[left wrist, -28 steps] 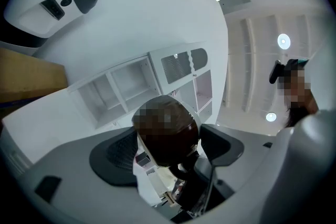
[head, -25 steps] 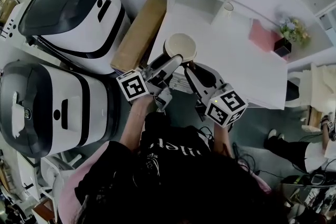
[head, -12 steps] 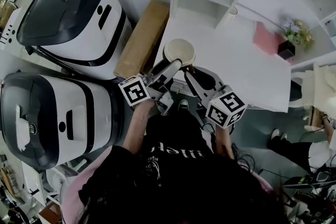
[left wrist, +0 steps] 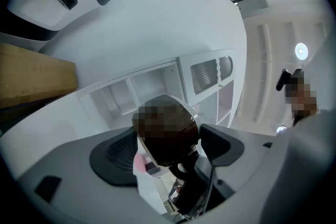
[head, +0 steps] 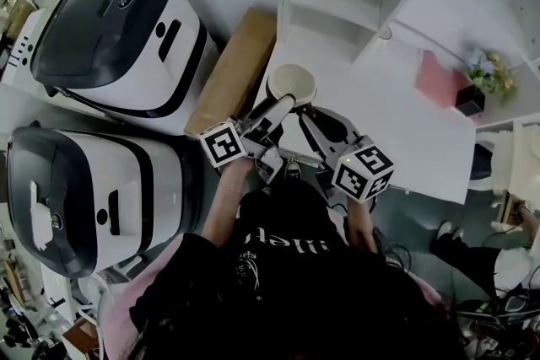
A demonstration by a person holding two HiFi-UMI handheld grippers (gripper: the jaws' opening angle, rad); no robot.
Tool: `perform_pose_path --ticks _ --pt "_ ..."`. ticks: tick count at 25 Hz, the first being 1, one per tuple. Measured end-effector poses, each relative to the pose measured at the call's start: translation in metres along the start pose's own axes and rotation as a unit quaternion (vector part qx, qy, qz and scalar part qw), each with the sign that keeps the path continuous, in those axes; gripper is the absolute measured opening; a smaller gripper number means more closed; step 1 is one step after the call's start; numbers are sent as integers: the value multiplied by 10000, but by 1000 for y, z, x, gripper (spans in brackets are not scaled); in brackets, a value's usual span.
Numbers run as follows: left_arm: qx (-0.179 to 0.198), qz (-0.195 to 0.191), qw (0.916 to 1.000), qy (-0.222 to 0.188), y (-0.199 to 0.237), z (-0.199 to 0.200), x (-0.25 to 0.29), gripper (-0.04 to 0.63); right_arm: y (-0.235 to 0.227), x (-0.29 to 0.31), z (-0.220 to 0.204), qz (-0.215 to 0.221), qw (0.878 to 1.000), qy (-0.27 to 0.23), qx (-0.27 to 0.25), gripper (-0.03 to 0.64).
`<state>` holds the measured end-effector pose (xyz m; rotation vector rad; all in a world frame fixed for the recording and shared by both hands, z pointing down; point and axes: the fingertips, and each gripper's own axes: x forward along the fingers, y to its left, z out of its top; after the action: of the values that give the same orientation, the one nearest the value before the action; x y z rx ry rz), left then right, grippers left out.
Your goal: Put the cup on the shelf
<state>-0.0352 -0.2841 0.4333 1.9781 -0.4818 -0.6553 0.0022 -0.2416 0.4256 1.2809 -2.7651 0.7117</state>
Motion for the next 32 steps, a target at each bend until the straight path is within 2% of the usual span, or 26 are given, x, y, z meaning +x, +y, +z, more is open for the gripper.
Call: perform_pose_path --ticks 9,15,18,26,32 --pt "22 -13 10000 91 20 20 66 370 -59 17 40 -105 9995 -248 155 86" --pt "363 -157 9980 486 25 38 115 370 -95 28 73 -274 9981 -505 218 85" --pt "403 -228 9971 605 33 48 140 370 -115 36 90 -426 9969 -627 200 86" --pt "249 -208 9964 787 58 68 194 370 -163 57 122 -809 9931 -823 213 86" --pt "-71 -181 9969 763 74 70 221 370 -194 66 128 -983 9915 -820 239 84"
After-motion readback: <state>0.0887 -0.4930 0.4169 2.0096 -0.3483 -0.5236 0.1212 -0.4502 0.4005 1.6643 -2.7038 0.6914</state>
